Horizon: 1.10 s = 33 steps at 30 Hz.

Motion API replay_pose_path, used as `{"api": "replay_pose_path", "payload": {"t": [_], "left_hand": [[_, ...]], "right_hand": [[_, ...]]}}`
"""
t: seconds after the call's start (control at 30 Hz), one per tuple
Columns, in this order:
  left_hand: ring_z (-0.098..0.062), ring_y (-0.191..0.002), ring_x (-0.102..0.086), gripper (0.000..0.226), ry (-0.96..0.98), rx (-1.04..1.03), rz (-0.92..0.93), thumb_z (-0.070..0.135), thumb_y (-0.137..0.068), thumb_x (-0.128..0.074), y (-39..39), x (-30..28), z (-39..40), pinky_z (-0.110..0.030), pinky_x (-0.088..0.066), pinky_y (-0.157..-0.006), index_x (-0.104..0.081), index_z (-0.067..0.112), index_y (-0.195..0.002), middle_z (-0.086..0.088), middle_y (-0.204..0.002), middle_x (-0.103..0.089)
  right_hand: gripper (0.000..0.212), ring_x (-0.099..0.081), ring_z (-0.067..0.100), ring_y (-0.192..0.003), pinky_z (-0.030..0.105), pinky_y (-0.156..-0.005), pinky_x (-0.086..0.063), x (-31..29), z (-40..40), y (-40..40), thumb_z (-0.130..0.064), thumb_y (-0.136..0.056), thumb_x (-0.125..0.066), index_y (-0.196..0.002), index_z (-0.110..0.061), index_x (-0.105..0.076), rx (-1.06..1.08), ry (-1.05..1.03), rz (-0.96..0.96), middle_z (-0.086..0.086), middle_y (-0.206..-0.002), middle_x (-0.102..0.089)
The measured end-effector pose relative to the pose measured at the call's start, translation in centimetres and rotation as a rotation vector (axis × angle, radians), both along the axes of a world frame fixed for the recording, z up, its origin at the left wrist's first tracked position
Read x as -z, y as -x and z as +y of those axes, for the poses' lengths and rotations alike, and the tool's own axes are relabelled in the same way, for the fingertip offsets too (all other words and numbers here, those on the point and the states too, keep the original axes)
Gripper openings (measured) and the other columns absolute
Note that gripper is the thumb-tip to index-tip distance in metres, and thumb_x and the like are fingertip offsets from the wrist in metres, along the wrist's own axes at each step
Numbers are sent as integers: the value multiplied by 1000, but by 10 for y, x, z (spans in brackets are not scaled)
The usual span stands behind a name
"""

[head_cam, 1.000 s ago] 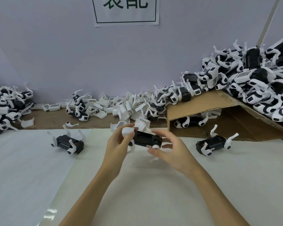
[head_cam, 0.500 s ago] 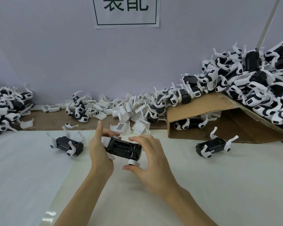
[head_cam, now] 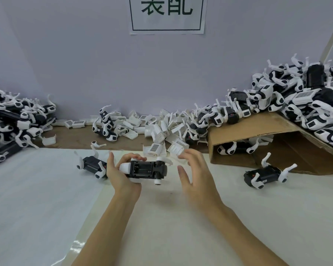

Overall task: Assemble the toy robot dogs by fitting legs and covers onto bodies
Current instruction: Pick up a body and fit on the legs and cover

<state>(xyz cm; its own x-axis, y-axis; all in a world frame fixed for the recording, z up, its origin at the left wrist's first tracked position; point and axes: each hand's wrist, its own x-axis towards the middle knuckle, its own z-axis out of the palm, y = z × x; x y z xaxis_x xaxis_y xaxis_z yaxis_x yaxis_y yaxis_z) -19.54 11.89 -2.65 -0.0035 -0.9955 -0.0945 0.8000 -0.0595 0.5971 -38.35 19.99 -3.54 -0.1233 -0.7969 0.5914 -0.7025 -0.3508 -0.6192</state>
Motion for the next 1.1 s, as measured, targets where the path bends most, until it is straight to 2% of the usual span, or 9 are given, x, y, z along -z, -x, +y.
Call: {"api": "replay_pose_path", "payload": {"t": [0.07,0.17,0.37,0.53,0.67,0.83,0.97,1.03,1.1], "left_hand": [[-26,-67,-70,71,-24,4,24,57,-105,-44,-1,0,-4,-35,-57,-72,-67,7,-59,-10,-70,-65],[-26,-67,-70,70,-44,18,55,56,-105,-46,-1,0,-6,-35,-58,-72,-68,7,-61,-10,-71,-66],[-26,-66,-70,68,-57,49,63,53,-105,-46,0,-1,-6,-33,-59,-70,-68,7,-61,-10,-70,-66],[-27,-66,-71,67,-78,74,13,51,-105,-46,4,1,-5,-37,-57,-75,-70,6,-61,-10,-71,-67],[-24,-63,-71,67,-121,92,-55,49,-106,-45,6,0,-4,-36,-55,-73,-70,8,-59,-9,-72,-68],[-19,-59,-65,58,-173,116,-106,48,-108,-45,17,-7,4,-34,-50,-68,-60,10,-67,-7,-71,-65],[-20,-63,-60,57,-151,121,-226,53,-109,-43,31,-10,16,-34,-46,-66,-58,12,-73,-6,-71,-63],[-18,-61,-59,60,-147,122,-289,56,-109,-42,39,-11,23,-34,-43,-64,-61,13,-72,-4,-72,-63],[-18,-65,-60,61,-131,122,-336,58,-108,-43,45,-12,29,-34,-42,-65,-65,14,-72,-3,-75,-64]], "right_hand": [[23,-38,13,-145,34,-114,-40,4,-21,15,-23,-105,-58,-127,-20,-63,82,-181,109,-7,-154,-41],[30,-33,21,-149,36,-117,-34,8,-42,34,-30,-107,-55,-134,-22,-66,10,-352,274,0,-157,-42],[29,-51,17,-127,31,-108,-42,0,-44,40,-22,-107,-57,-132,-16,-70,-5,-278,352,-3,-130,-64],[20,-67,9,-102,27,-94,-55,-18,-27,30,-17,-94,-77,-114,-18,-77,59,-239,-210,-8,-110,-73],[21,-72,16,-93,29,-82,-58,-23,-5,35,-15,-84,-86,-101,-20,-75,206,-210,-683,1,-99,-76],[25,-77,22,-88,29,-69,-60,-21,15,46,-3,-94,-74,-117,-7,-67,59,-321,-1355,18,-109,-76],[18,-78,19,-83,29,-70,-64,-27,20,45,-2,-93,-72,-111,-1,-73,-84,-357,-1552,15,-100,-78],[26,-73,20,-101,32,-90,-61,-31,21,45,-5,-89,-74,-114,1,-75,-132,-351,-1595,14,-111,-76],[36,-69,20,-117,33,-98,-58,-36,23,45,-8,-86,-76,-120,2,-74,-205,-338,-1598,14,-125,-74]]}}
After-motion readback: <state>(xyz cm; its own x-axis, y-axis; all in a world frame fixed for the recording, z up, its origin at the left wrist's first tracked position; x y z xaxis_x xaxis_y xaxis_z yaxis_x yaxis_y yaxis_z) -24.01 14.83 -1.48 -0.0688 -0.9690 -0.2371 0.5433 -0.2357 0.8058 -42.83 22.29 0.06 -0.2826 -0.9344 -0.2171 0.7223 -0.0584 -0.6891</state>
